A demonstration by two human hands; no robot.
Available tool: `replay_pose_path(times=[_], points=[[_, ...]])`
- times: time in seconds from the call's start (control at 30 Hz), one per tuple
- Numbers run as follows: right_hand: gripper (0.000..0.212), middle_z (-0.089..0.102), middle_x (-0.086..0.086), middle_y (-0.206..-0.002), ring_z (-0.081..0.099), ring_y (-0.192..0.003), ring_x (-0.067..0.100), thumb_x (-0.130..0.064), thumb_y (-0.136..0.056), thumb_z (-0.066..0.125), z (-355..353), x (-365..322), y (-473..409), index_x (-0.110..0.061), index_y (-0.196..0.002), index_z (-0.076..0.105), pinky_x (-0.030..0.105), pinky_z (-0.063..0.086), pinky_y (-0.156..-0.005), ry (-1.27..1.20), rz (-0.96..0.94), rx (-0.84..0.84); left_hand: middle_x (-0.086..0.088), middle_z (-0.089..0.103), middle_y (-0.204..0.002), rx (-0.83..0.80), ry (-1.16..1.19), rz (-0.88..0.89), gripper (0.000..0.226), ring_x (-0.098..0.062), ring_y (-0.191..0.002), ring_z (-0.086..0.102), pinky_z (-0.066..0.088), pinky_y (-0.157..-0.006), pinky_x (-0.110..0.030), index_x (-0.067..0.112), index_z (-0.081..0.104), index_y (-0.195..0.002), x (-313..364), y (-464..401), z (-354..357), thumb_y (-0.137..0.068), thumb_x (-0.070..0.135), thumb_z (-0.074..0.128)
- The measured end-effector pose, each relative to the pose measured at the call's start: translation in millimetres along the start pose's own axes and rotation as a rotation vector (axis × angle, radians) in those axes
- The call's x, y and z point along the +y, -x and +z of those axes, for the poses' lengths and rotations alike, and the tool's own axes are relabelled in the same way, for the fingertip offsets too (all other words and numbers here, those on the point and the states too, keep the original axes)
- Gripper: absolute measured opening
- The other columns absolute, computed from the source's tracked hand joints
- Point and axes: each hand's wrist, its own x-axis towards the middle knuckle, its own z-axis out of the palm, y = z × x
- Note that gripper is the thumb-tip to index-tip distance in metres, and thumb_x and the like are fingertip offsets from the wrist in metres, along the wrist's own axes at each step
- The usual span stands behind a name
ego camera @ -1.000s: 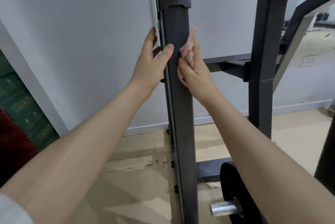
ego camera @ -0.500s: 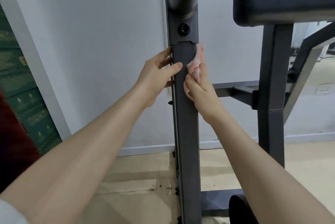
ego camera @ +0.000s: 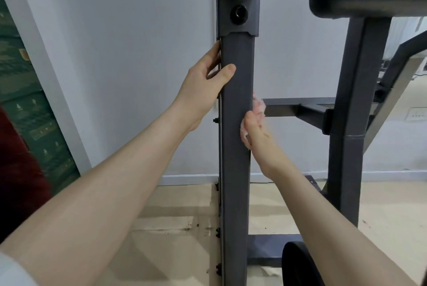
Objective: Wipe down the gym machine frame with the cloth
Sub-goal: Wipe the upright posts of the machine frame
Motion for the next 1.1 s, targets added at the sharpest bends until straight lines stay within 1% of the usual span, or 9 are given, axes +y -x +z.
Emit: replay_pose_path(times=[0.07,0.17,0.3,0.43,0.57,0.77,0.83,0.9,1.1], points=[[0.05,0.049,-0.021,-0.119,0.054,-0.098,-0.017,-0.033,-0.104,0.026,-3,-9,-19,-0.031,-0.151,0.008,0.005,0.044,-0.082,-0.09,-0.01,-0.002,0.006,0.053,-0.136,0.009,0.001,0.011,0.053,-0.007,-0.119,0.055,0.046,-0.101,-0.032,0.024,0.033,-0.146,-3,-2,0,-0.096,0.019,0.051],[0.053,0.051,-0.017,-0.129,0.044,-0.123,0.019,-0.03,-0.105,0.028,0,-25,-33,-0.032,-0.152,0.004,0.029,0.044,-0.102,-0.116,-0.102,0.029,0.005,0.053,-0.136,0.02,0.01,0.036,0.054,-0.009,-0.12,0.055,0.047,-0.101,-0.035,0.022,0.033,-0.146,-6,-3,-4,-0.096,0.02,0.053],[0.052,0.052,0.004,-0.077,0.046,-0.061,0.02,-0.033,-0.099,0.028,4,-6,-1,-0.031,-0.148,0.011,0.023,0.05,-0.073,0.076,-0.062,0.066,0.006,0.043,-0.145,-0.035,-0.08,0.066,0.062,-0.007,-0.131,0.043,0.038,-0.109,-0.036,0.019,0.027,-0.149,-16,3,-5,-0.094,0.021,0.056],[0.041,0.042,0.0,-0.057,0.037,-0.048,0.008,-0.025,-0.104,0.029,-2,-14,-16,-0.026,-0.144,0.02,0.017,0.042,-0.052,0.077,-0.067,0.044,0.005,0.041,-0.147,-0.049,-0.085,0.12,0.063,-0.006,-0.133,0.039,0.035,-0.111,-0.036,0.017,0.025,-0.149,-26,3,-7,-0.094,0.02,0.056],[0.045,0.049,0.025,-0.073,0.045,-0.059,0.027,-0.028,-0.101,0.034,-1,-35,-42,-0.026,-0.145,0.021,0.034,0.048,-0.061,0.083,-0.102,0.126,0.002,0.038,-0.149,-0.087,-0.067,0.129,0.064,-0.011,-0.136,0.037,0.032,-0.113,-0.039,0.015,0.024,-0.149,-27,-1,-6,-0.093,0.021,0.055],[0.054,0.059,-0.012,-0.086,0.053,-0.073,0.001,-0.014,-0.102,0.038,21,19,61,-0.023,-0.149,0.013,0.028,0.049,-0.079,0.195,0.145,0.094,0.005,0.029,-0.153,-0.147,-0.069,0.043,0.076,-0.011,-0.139,0.03,0.028,-0.114,-0.037,0.022,0.019,-0.15,-21,3,-13,-0.087,0.036,0.059],[0.046,0.061,0.013,-0.11,0.058,-0.09,0.026,-0.013,-0.102,0.039,29,15,72,-0.022,-0.144,0.024,0.045,0.05,-0.086,0.187,0.207,0.129,0.006,0.025,-0.154,-0.067,-0.062,-0.008,0.08,-0.012,-0.139,0.027,0.027,-0.111,-0.029,0.026,0.016,-0.15,-25,12,-16,-0.086,0.042,0.061],[0.039,0.048,0.039,-0.103,0.048,-0.088,0.049,-0.011,-0.102,0.037,32,0,59,-0.015,-0.14,0.03,0.051,0.043,-0.075,0.164,0.211,0.231,0.01,0.025,-0.154,-0.035,-0.022,-0.089,0.084,-0.01,-0.138,0.028,0.029,-0.103,-0.023,0.031,0.016,-0.149,-44,38,-15,-0.082,0.049,0.063],[0.033,0.045,0.02,-0.081,0.048,-0.066,0.023,-0.012,-0.103,0.034,45,38,82,-0.038,-0.123,0.032,0.034,0.049,-0.061,0.115,0.157,0.281,0.044,0.039,-0.124,-0.234,0.102,-0.4,0.09,-0.005,-0.13,0.038,0.038,-0.097,-0.018,0.04,0.021,-0.146,-145,140,-5,-0.073,0.043,0.075]])
